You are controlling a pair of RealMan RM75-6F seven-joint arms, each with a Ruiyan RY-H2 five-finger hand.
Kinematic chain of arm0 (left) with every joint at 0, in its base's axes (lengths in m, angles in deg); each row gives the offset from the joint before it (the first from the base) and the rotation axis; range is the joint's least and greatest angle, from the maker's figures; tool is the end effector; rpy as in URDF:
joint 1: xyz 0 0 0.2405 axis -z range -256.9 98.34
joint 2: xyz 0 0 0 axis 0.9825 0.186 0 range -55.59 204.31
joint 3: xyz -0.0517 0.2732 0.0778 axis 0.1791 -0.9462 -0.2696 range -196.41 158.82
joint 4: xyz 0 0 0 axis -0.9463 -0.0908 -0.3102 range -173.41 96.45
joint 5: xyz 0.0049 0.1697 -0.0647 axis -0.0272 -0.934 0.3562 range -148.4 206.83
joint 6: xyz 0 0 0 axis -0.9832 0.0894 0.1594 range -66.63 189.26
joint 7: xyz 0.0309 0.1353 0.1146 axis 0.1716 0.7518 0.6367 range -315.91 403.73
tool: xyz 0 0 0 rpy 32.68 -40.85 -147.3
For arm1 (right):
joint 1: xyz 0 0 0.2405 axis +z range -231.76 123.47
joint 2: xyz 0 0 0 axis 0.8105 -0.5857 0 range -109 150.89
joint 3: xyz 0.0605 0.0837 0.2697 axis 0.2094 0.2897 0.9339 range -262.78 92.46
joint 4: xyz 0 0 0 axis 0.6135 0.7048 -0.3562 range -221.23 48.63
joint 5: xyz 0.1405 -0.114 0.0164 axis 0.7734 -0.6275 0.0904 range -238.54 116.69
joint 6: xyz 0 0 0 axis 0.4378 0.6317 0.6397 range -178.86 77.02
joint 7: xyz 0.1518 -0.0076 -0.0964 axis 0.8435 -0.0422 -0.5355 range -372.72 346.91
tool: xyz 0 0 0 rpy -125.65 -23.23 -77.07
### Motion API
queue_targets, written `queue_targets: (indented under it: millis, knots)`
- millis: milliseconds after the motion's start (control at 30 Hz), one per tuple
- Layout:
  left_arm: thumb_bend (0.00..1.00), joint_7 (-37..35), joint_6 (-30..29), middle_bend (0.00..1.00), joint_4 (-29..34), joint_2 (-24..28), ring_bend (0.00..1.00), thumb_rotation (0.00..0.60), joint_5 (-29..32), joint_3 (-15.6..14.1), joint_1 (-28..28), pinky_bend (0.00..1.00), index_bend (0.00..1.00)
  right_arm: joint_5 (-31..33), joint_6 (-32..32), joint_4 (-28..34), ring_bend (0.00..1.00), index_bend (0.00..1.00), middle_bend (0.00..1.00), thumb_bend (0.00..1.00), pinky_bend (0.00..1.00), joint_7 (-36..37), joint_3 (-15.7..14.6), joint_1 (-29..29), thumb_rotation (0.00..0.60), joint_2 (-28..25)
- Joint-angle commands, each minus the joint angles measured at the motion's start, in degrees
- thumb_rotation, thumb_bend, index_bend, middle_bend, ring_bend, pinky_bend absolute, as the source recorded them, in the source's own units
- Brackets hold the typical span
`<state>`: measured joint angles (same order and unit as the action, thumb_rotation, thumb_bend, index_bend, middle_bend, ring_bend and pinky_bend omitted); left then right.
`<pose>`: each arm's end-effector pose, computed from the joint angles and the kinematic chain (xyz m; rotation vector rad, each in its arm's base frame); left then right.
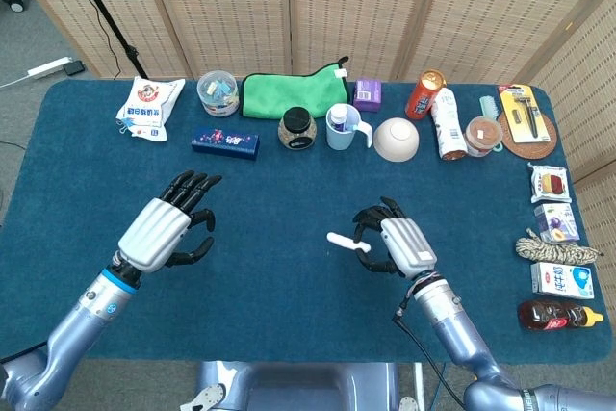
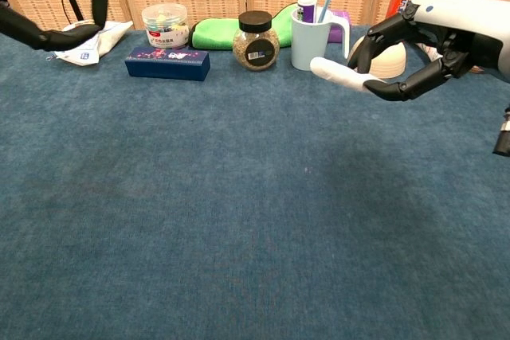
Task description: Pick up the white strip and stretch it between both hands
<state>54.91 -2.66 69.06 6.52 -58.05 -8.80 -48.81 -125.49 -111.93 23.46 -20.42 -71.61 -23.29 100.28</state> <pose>-0.1421 0.3187 0.1197 -1.9002 -0.7859 -1.2093 -0.1539 -0.3283 0.0580 1.6240 -1.4083 1.2492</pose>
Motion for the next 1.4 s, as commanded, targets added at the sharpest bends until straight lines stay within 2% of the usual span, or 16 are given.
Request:
queue_targets:
  millis: [33, 267, 533, 767, 933, 1133, 1400]
  knots:
    - [0.40, 0.0, 0.6, 0.00, -0.9, -1.4, 0.00, 0.465, 0.1, 0.4, 1.2, 0.00, 0.52, 0.3, 0.4, 0.3, 0.21, 0.64, 0.31, 0.58, 0.00, 0.7, 0.0, 0.2, 0.600, -0.1]
    - [0.40, 0.6, 1.1, 0.00, -2.6, -4.9, 0.00, 0.478, 0.6, 1.2, 3.7, 0.00, 0.48, 0.9, 1.5, 0.5, 0.21, 0.64, 0.31, 0.58, 0.00, 2.0, 0.1, 1.1, 0.600, -0.1]
    - [0.38, 2.5, 4.1, 0.00, -4.6, -9.1, 0.00, 0.438, 2.3, 2.1, 7.8, 0.00, 0.45, 2.6, 3.1, 0.5, 0.21, 0.64, 0.30, 0.58, 0.00, 5.0, 0.8, 2.2, 0.600, 0.2]
    - [0.37, 5.0, 5.4, 0.00, -5.2, -11.6, 0.00, 0.437, 4.1, 2.4, 10.2, 0.00, 0.42, 2.6, 3.2, 0.4, 0.21, 0.64, 0.30, 0.59, 0.00, 5.4, 0.9, 2.8, 0.600, 0.2]
    - [0.37, 7.2, 5.3, 0.00, -5.1, -13.2, 0.00, 0.510, 4.8, 2.2, 11.2, 0.00, 0.38, 2.7, 3.1, 0.7, 0.21, 0.64, 0.30, 0.59, 0.00, 5.6, 0.9, 3.2, 0.600, 0.1]
    - [0.37, 8.5, 5.2, 0.00, -5.0, -15.4, 0.00, 0.538, 6.4, 2.3, 12.1, 0.00, 0.37, 2.5, 3.0, 1.1, 0.21, 0.64, 0.30, 0.59, 0.00, 5.8, 0.9, 3.5, 0.600, 0.0]
    - [0.37, 9.0, 4.7, 0.00, -5.3, -18.6, 0.00, 0.543, 8.4, 2.5, 13.3, 0.00, 0.38, 2.4, 2.9, 1.9, 0.21, 0.63, 0.30, 0.59, 0.00, 6.0, 0.7, 3.9, 0.600, -0.2]
